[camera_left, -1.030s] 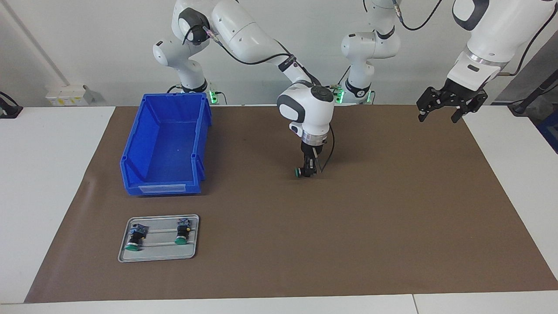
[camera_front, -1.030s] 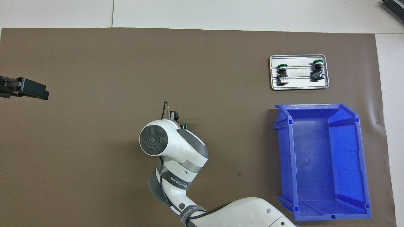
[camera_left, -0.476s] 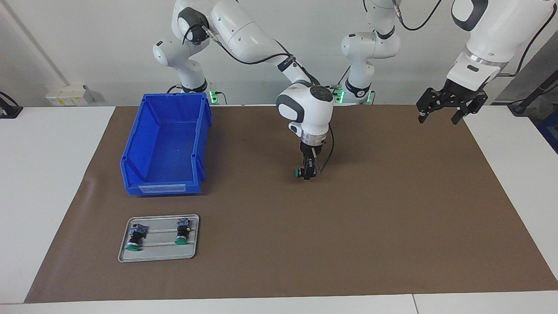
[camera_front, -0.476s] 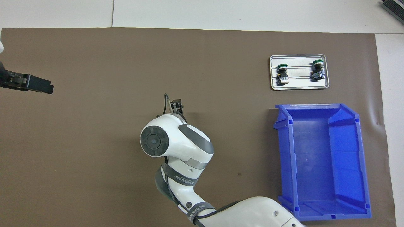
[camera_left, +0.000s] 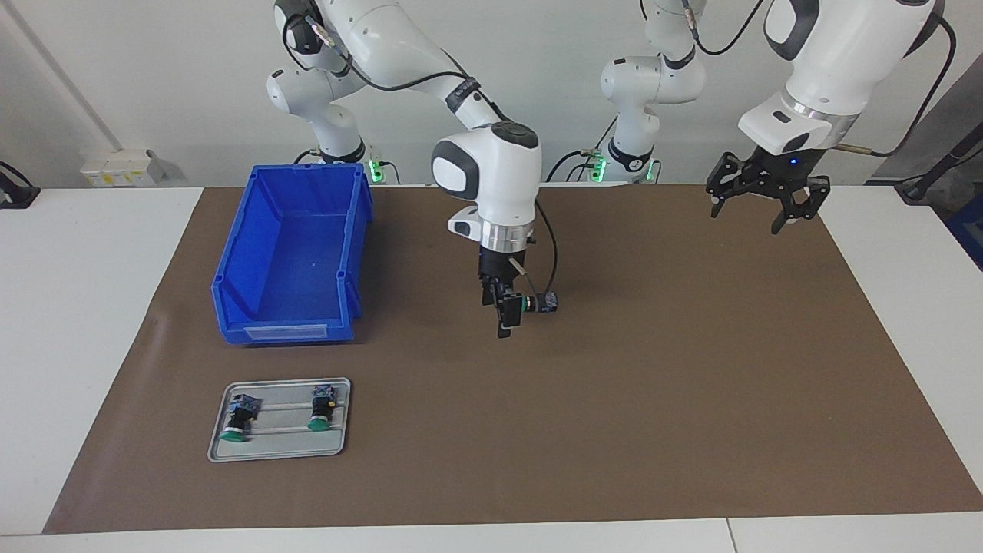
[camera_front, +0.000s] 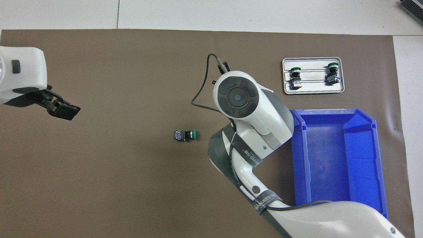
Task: Place and press button with both arms
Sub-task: 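Retract the right gripper to rest while the left gripper reaches the button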
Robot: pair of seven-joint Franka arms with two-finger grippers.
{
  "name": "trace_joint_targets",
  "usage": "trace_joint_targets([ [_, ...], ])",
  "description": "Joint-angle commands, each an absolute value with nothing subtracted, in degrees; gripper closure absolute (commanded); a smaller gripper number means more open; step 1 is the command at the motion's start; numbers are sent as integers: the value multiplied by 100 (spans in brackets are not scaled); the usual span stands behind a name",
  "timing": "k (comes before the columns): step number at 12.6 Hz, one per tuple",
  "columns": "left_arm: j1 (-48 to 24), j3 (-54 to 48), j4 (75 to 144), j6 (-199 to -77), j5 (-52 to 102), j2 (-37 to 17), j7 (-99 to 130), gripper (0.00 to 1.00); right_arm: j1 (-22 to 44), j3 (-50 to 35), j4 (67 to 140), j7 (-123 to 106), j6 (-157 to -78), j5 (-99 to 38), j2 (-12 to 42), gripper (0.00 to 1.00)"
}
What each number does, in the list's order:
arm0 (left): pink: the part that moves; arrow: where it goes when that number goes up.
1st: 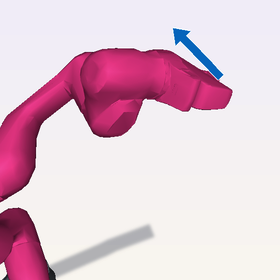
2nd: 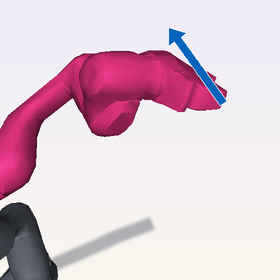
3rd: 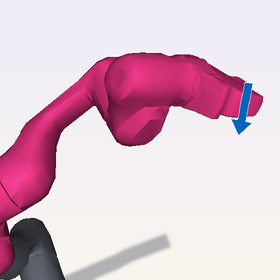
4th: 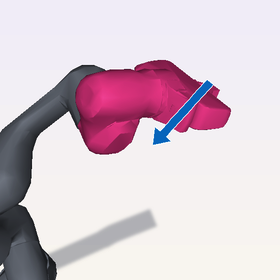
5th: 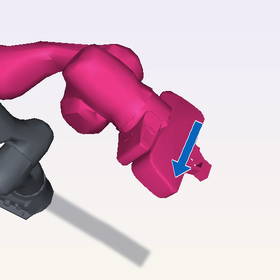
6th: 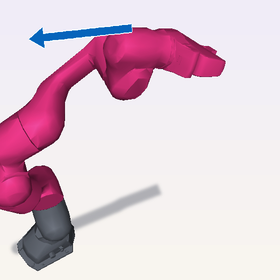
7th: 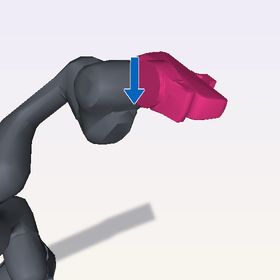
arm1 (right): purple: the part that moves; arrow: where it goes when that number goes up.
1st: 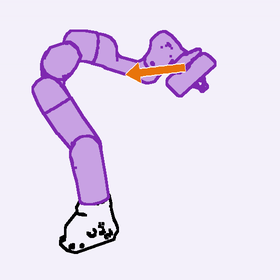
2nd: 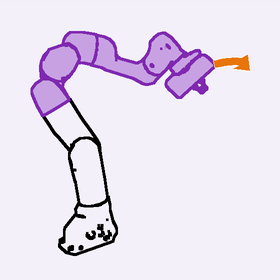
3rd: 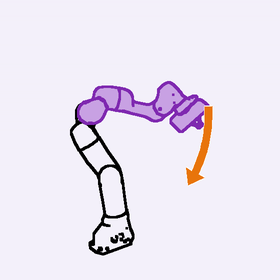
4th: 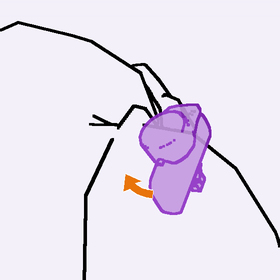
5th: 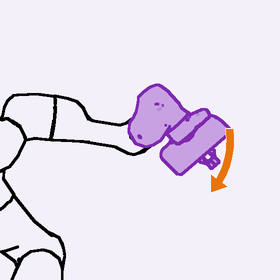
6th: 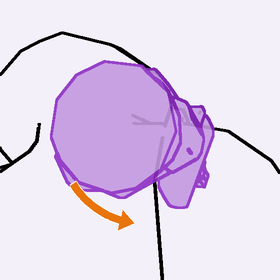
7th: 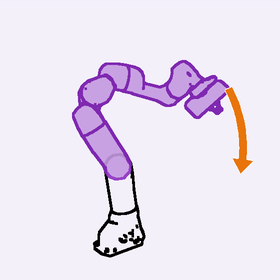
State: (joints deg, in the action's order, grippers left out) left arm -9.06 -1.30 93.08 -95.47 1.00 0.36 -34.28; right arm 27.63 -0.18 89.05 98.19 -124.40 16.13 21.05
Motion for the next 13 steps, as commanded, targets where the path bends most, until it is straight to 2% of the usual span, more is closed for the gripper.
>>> trace_joint_targets([
  [1,-1255,-88,10386,-10359,9,570,-4644,9,2156,-105,9105,7568,-12157,1389,1689,0],
  [2,-1353,-88,10580,-10467,9,615,-5006,11,1892,-114,9105,6749,-12068,1319,1548,0],
  [3,-1510,-88,10773,-10590,17,702,-5358,21,1629,-106,9105,6063,-11998,1040,1399,0],
  [6,-1932,-88,11267,-11100,114,739,-5922,22,1021,-105,9097,4338,-11472,659,986,0],
  [9,-2099,-79,11408,-11311,623,432,-6064,22,695,-105,9053,2931,-10743,650,590,0],
  [13,-2556,-79,11733,-12521,765,-113,-5906,21,554,-35,9009,2049,-9898,650,19,0],
])
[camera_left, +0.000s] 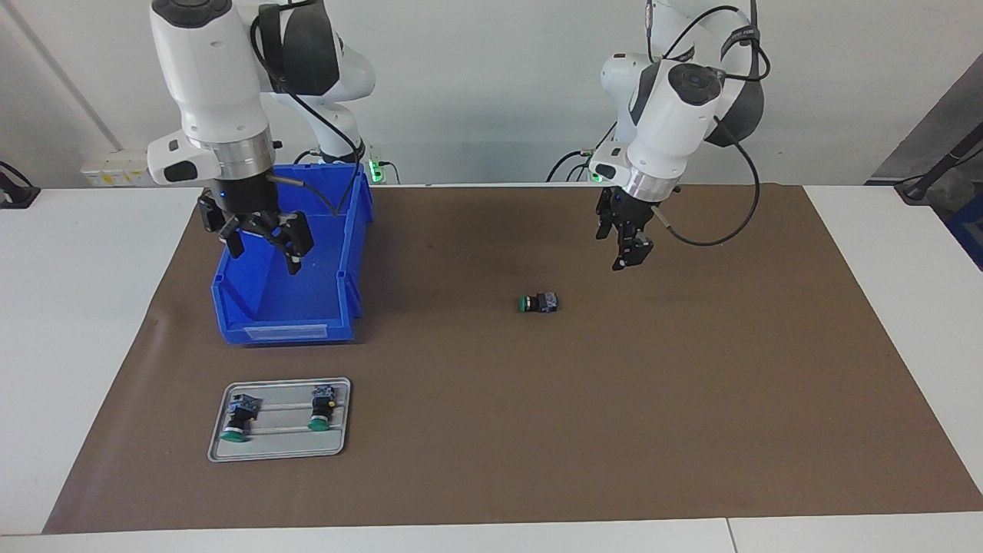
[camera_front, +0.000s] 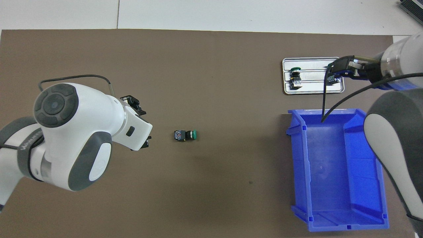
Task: Place and press button with both arms
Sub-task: 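Retract the right gripper to rest while the left gripper reaches the button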
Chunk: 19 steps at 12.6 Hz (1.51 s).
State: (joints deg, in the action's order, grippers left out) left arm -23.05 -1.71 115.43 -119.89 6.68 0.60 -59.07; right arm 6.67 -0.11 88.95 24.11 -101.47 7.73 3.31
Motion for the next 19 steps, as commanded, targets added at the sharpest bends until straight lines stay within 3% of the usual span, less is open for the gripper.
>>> trace_joint_targets([
  [1,-2601,-88,11899,-12777,765,-140,-5906,21,458,-44,9009,1883,-9609,624,-156,0],
  [8,-3163,-79,11892,-13929,800,-1054,-5213,21,228,-18,9501,1205,-9343,281,-527,0],
  [11,-3418,-70,11699,-14264,800,-1572,-4870,22,202,-26,9299,633,-9212,299,-440,0],
  [15,-3568,-62,11716,-14467,800,-1819,-4694,26,88,-18,8886,448,-8719,246,-264,0],
  [17,-3604,-62,11725,-14441,800,-1837,-4632,37,131,-18,8973,492,-8806,246,-281,0],
  [19,-3630,-35,11725,-14370,791,-1828,-4614,61,202,-26,9079,580,-8815,246,-334,0],
])
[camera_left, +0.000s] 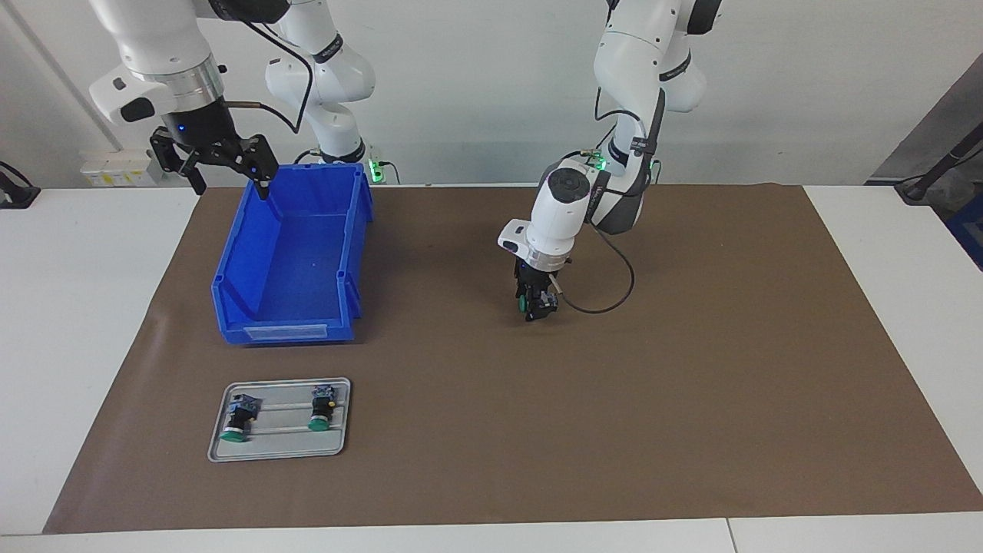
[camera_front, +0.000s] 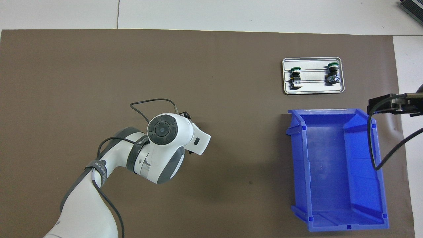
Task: Place and press button with both arms
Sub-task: 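Close the left gripper around the green-capped button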
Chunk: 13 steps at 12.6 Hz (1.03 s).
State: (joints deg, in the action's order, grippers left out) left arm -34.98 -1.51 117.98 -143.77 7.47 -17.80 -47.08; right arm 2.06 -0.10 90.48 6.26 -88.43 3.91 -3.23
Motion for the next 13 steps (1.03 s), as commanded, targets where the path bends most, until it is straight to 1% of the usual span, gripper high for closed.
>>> trace_joint_targets([
  [1,-3621,-26,11707,-14370,756,-1828,-4614,81,202,-35,9079,615,-8815,246,-334,0],
  [2,-3612,-9,11690,-14361,730,-1819,-4623,100,193,-35,9088,607,-8815,246,-343,0],
  [4,-3551,-9,11602,-14344,694,-1785,-4658,100,193,-35,9097,606,-8815,246,-343,0],
  [5,-3516,9,11602,-14274,694,-1697,-4658,100,193,-35,9097,606,-8815,246,-343,0],
  [6,-3420,26,11628,-14221,720,-1479,-4589,100,193,-35,9097,606,-8815,246,-343,0],
  [7,-3141,9,11671,-14212,756,-1303,-4553,100,193,-35,9105,598,-8815,237,-343,0],
  [9,-2858,-35,11672,-14203,930,-1239,-4657,100,176,-35,9105,598,-8815,246,-343,0],
  [11,-2612,-44,11820,-14203,1735,-1187,-5252,100,167,-35,9105,580,-8815,246,-343,0],
  [13,-2348,-35,11882,-14159,3078,-1143,-6392,100,158,-35,9105,571,-8815,246,-343,0],
])
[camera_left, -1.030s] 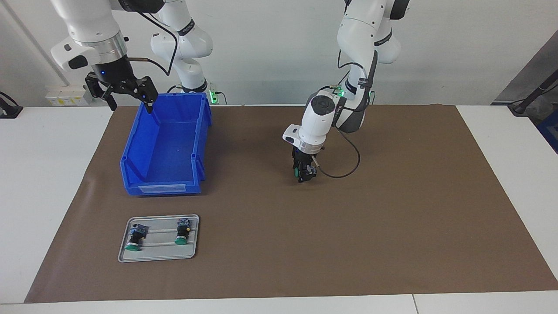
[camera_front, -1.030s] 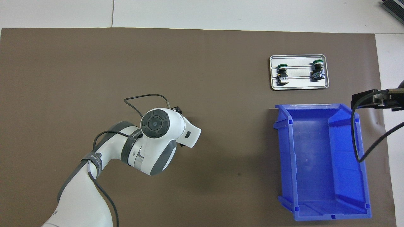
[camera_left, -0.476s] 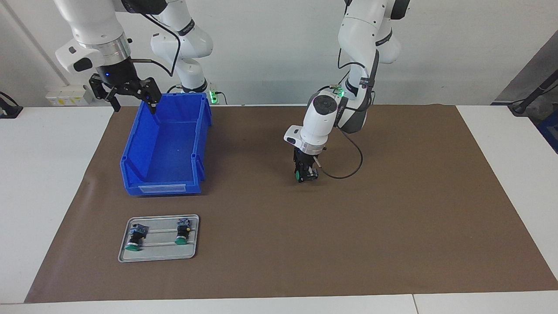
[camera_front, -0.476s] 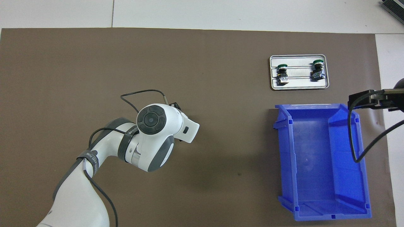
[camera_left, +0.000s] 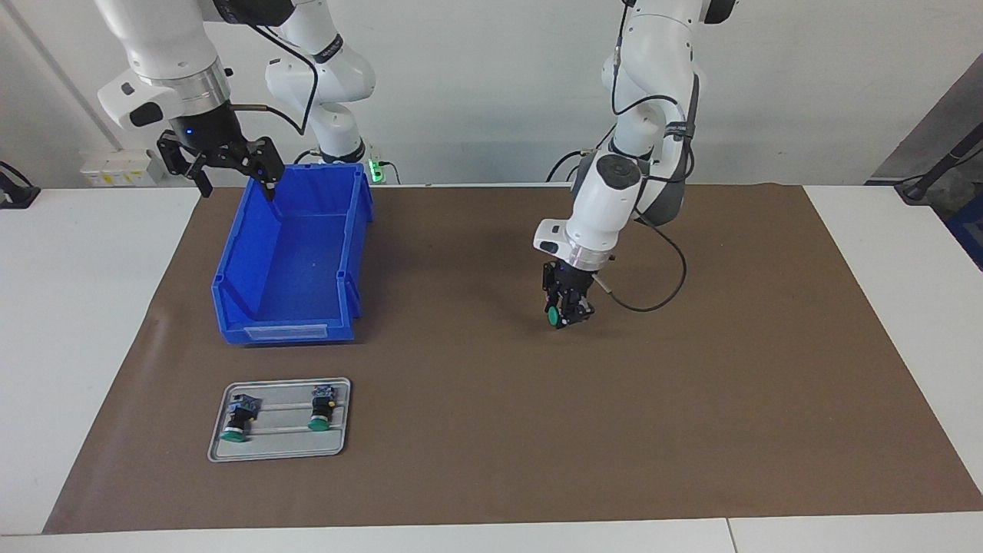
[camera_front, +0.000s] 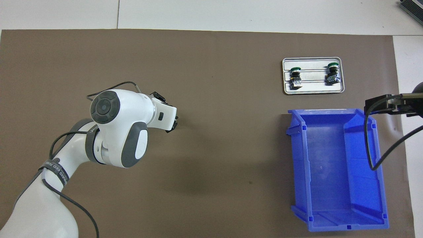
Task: Place and press button with both arms
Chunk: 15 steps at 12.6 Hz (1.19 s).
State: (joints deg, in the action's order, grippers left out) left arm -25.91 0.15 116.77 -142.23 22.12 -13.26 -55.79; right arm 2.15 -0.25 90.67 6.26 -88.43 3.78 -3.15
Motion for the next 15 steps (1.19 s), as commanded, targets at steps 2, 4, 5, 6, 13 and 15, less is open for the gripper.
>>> trace_joint_targets([
  [2,-1997,-35,11953,-14150,4344,-1108,-7614,100,158,-35,9105,563,-8815,246,-343,0],
  [4,-1951,-18,12040,-14177,5409,-1073,-8451,100,158,-35,9105,563,-8807,246,-343,0],
  [5,-1899,-18,12145,-14177,5919,-1011,-8881,100,158,-35,9105,563,-8807,246,-343,0],
  [6,-1872,-26,12277,-14177,6507,-941,-9312,100,150,-35,9114,554,-8807,246,-343,0],
  [13,-1828,9,13252,-13266,9533,-721,-12099,100,149,-35,9132,554,-8807,246,-360,0],
  [15,-1556,-9,13455,-12668,9895,-703,-12549,100,158,-35,9141,554,-8807,246,-360,0],
])
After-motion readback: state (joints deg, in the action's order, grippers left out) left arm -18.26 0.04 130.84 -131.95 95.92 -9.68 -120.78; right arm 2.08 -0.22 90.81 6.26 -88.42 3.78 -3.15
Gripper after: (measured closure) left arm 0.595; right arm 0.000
